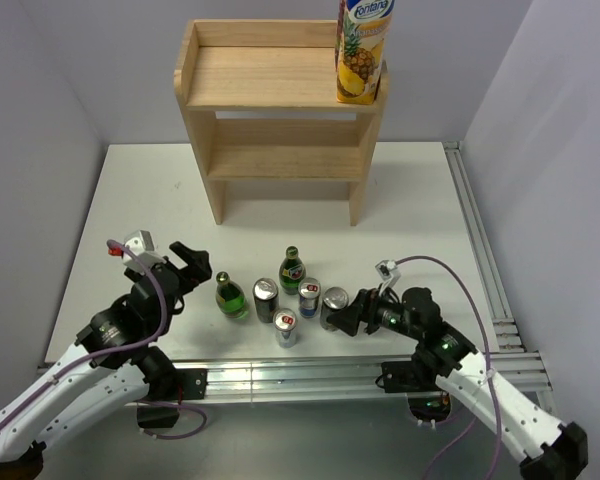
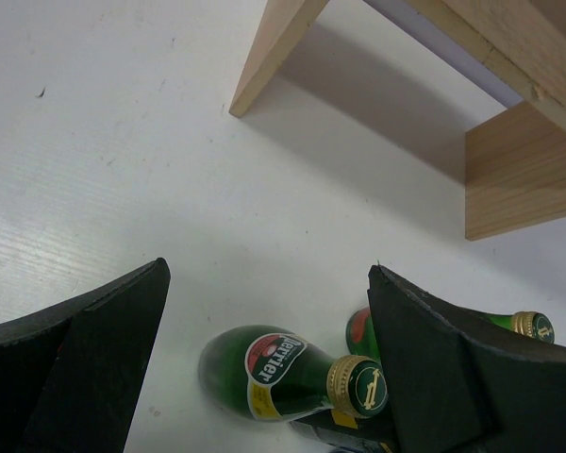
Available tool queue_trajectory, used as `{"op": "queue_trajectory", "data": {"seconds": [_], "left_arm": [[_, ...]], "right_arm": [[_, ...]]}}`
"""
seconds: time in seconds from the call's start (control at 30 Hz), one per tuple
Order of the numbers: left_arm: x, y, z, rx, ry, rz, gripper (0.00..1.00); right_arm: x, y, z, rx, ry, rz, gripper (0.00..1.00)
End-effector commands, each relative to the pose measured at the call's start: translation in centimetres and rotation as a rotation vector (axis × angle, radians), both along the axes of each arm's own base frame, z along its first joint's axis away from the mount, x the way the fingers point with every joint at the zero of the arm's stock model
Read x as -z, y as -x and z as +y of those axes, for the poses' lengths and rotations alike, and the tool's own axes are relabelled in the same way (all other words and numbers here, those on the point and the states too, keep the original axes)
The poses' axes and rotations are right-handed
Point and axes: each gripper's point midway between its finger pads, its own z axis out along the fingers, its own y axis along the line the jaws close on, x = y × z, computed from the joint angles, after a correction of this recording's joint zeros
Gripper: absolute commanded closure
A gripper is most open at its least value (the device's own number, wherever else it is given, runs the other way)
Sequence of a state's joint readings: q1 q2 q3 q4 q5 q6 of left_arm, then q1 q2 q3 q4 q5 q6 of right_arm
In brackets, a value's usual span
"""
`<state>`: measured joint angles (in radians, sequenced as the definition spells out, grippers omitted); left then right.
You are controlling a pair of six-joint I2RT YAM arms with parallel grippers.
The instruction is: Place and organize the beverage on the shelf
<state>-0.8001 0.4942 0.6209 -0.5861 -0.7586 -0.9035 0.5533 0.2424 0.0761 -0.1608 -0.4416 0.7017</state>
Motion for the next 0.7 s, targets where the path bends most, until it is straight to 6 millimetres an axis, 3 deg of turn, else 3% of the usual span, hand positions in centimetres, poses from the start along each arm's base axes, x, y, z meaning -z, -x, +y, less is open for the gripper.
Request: {"op": "queue_trajectory", "data": {"seconds": [0.0, 0.37, 0.5, 0.67], "left_arm": [[-0.7, -0.2, 0.1, -0.012, 0.018, -0.038, 0.06], [-0.8, 0.0, 0.3, -0.014, 0.029, -0.051, 0.06], [-0.8, 0.1, 0.4, -0.013, 0.034, -0.059, 0.06], [-0.7, 0.0, 0.4, -0.016, 0.029, -0.054, 0.06]], "right_arm": [[-1.6, -1.1, 1.2, 0.041, -0.007, -0.075, 0.0], [-0.7, -1.6, 1.3, 0.119, 0.031, -0.072, 0.0], [0.5, -2.6, 0.8, 0.199, 0.094, -0.051, 0.0], [1.7, -2.6, 1.9, 0.21, 0.183, -0.045, 0.0]]}}
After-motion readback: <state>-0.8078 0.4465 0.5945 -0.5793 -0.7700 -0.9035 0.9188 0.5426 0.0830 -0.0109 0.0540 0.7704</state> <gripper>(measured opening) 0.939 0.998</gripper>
